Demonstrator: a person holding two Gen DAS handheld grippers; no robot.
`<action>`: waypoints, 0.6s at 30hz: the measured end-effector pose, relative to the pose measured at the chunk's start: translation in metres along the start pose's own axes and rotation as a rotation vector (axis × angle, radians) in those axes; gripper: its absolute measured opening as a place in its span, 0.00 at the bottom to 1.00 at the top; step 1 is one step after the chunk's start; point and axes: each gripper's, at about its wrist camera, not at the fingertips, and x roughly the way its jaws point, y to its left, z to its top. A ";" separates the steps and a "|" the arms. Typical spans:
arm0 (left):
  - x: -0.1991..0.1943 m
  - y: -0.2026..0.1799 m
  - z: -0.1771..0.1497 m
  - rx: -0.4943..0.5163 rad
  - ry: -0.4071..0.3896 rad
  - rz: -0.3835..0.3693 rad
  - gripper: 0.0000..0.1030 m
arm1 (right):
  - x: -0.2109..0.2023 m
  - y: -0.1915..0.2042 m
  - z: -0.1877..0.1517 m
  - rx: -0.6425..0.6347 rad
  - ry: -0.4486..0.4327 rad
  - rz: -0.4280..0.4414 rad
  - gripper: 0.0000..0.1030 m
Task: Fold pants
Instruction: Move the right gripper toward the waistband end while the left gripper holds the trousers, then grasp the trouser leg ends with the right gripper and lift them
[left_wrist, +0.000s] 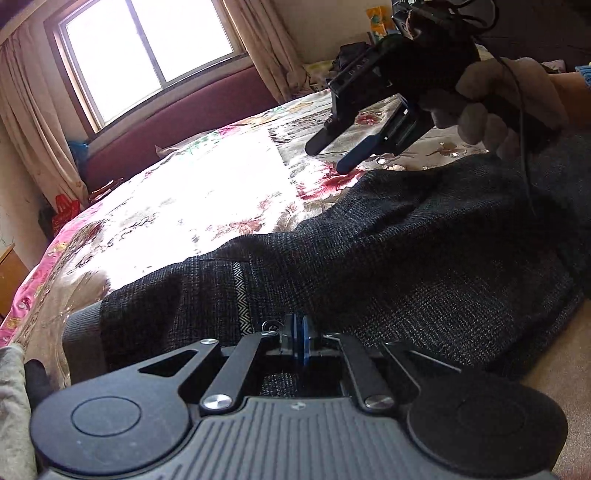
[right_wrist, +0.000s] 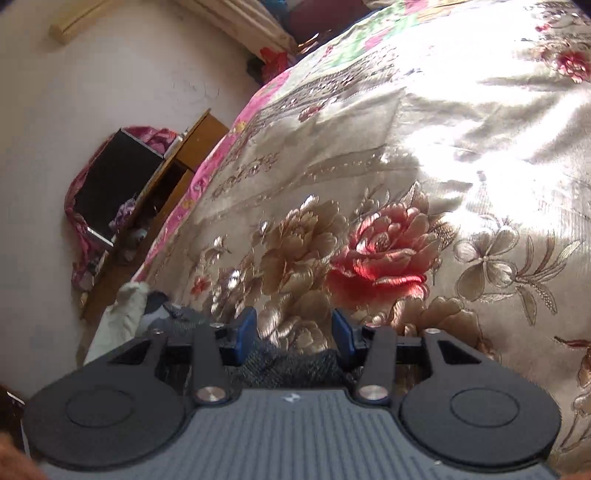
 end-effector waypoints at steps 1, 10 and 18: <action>-0.001 -0.001 0.001 0.013 0.000 0.008 0.21 | -0.003 0.000 0.002 0.016 -0.020 0.000 0.46; -0.028 -0.019 0.012 0.010 -0.046 0.027 0.23 | -0.139 0.024 -0.072 -0.198 -0.089 -0.397 0.45; -0.027 -0.109 0.051 0.138 -0.103 -0.136 0.24 | -0.347 -0.040 -0.177 0.148 -0.457 -0.736 0.46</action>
